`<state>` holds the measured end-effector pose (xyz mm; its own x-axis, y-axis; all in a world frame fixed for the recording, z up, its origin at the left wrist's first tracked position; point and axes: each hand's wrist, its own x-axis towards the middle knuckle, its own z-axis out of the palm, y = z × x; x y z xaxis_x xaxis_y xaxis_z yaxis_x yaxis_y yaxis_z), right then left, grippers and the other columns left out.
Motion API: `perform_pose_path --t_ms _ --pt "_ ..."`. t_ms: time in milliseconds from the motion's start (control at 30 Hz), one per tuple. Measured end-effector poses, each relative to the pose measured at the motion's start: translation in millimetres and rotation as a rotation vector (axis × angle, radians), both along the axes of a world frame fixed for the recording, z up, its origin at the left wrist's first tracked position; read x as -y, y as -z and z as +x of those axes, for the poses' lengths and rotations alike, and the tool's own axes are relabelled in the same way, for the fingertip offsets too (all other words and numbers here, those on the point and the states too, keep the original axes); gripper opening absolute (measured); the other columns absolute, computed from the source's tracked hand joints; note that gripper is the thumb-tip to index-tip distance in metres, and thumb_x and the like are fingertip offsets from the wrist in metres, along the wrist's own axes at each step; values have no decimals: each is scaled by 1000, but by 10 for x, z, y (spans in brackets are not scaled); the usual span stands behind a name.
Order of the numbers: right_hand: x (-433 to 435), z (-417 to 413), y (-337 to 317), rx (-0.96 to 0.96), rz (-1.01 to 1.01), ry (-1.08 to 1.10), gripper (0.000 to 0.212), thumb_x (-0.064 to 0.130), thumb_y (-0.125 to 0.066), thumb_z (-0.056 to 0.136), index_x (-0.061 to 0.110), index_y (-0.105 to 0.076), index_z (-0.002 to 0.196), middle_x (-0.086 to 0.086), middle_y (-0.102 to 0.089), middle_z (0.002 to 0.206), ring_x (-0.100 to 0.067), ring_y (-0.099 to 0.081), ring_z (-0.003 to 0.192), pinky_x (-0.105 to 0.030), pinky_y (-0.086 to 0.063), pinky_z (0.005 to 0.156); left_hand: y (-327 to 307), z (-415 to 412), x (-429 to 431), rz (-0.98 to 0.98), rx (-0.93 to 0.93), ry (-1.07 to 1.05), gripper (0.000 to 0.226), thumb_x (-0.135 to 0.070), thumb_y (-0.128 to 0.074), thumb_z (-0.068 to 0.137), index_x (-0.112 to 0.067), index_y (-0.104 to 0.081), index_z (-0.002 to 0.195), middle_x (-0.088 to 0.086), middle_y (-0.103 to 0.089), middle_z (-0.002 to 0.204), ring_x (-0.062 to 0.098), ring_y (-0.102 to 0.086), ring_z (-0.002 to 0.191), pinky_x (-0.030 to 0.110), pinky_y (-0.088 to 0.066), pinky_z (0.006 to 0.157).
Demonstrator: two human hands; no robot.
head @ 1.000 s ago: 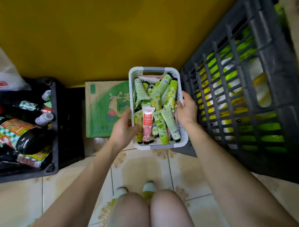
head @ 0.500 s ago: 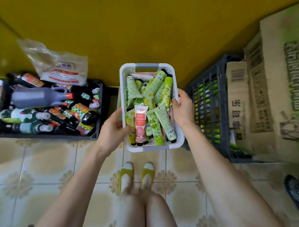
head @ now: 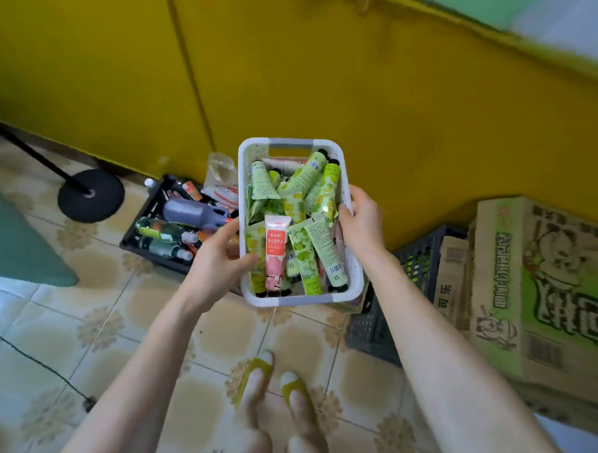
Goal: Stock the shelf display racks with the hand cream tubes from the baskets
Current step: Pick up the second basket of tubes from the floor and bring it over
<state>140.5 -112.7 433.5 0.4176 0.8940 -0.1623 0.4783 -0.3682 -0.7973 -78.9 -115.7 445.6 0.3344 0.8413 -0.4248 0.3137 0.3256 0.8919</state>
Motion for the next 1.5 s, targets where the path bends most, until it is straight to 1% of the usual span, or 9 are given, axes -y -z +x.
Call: perform_pose_path --t_ms 233,400,533,667,800,933,1200,1333,1500 --pt "-113 -298 -610 67 69 -239 25 7 -45 95 9 -57 117 -9 -64 108 -24 -61 95 -42 -53 80 -596 -228 385 51 -22 -245 53 4 -58 85 -27 -49 127 7 -72 91 19 -71 76 37 -59 60" --pt "-77 -654 -899 92 117 -429 25 5 -45 94 6 -58 116 -8 -63 104 -17 -55 86 -29 -45 69 -838 -447 801 56 -25 -434 54 2 -59 85 -26 -47 130 8 -69 93 14 -71 75 29 -57 54" --pt "25 -1024 -1052 93 129 -558 25 6 -44 94 7 -58 115 -9 -63 102 -19 -55 86 -32 -46 70 -958 -677 1135 53 -28 -571 55 4 -58 85 -26 -47 130 11 -69 97 17 -70 78 34 -58 56" --pt "190 -1488 -1174 105 141 -724 22 4 -43 94 6 -59 109 -5 -59 91 -19 -55 81 -25 -43 58 -1086 -934 1547 51 -11 -729 55 5 -57 85 -22 -46 132 4 -68 87 11 -67 72 25 -54 48" --pt "450 -2024 -1239 100 134 -871 19 5 -45 94 3 -58 107 -11 -63 93 -29 -59 81 -44 -50 70 -1179 -1226 2049 37 -1 -889 56 7 -55 86 -20 -43 133 11 -68 88 17 -68 72 30 -56 51" --pt "832 -2611 -1279 78 143 -1020 17 5 -47 92 2 -59 104 -14 -65 98 -31 -60 89 -50 -50 80 -1255 -1511 2647 33 21 -1055 61 8 -54 85 -21 -40 136 18 -66 97 22 -68 74 30 -55 52" --pt "1985 -3894 -1382 75 147 -1308 31 12 -48 94 5 -54 124 -12 -62 117 -28 -56 108 -35 -46 88 -1337 -2220 4056 64 -10 -1339 50 8 -56 83 -22 -48 122 13 -66 95 26 -68 81 43 -58 65" --pt "2724 -4503 -1439 44 172 -1430 22 12 -47 96 3 -58 112 -14 -64 105 -26 -59 93 -39 -47 81 -1353 -2618 4835 79 -48 -1464 51 9 -58 80 -21 -51 121 11 -65 98 28 -67 87 49 -56 74" --pt "3636 -5253 -1435 -12 157 -1583 21 10 -46 94 7 -61 109 -8 -63 97 -24 -60 89 -37 -50 75 -1385 -3021 5770 85 -60 -1618 56 10 -58 81 -20 -48 126 6 -64 92 24 -67 83 41 -57 68"
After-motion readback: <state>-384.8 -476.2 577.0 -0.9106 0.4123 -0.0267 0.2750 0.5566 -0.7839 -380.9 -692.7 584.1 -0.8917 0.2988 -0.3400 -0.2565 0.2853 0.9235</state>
